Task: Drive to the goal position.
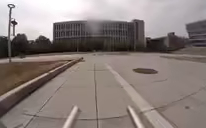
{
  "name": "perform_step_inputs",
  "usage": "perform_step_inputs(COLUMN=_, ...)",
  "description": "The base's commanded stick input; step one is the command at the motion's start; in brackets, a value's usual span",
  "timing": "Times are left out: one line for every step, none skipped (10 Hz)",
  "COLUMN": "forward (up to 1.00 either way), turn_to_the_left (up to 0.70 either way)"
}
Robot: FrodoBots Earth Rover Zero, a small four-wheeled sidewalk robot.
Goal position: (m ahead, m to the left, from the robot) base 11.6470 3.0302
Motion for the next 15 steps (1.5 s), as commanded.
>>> perform_step_inputs(forward=0.70, turn_to_the_left=0.00)
perform_step_inputs(forward=0.70, turn_to_the_left=0.00)
perform_step_inputs(forward=0.70, turn_to_the_left=0.00)
perform_step_inputs(forward=0.70, turn_to_the_left=0.00)
perform_step_inputs(forward=0.70, turn_to_the_left=0.00)
perform_step_inputs(forward=0.70, turn_to_the_left=0.00)
perform_step_inputs(forward=0.70, turn_to_the_left=0.00)
perform_step_inputs(forward=0.70, turn_to_the_left=0.00)
perform_step_inputs(forward=0.70, turn_to_the_left=0.00)
perform_step_inputs(forward=0.70, turn_to_the_left=0.00)
perform_step_inputs(forward=0.70, turn_to_the_left=0.00)
perform_step_inputs(forward=0.70, turn_to_the_left=0.00)
perform_step_inputs(forward=0.70, turn_to_the_left=0.00)
perform_step_inputs(forward=0.70, turn_to_the_left=0.00)
perform_step_inputs(forward=0.70, turn_to_the_left=0.00)
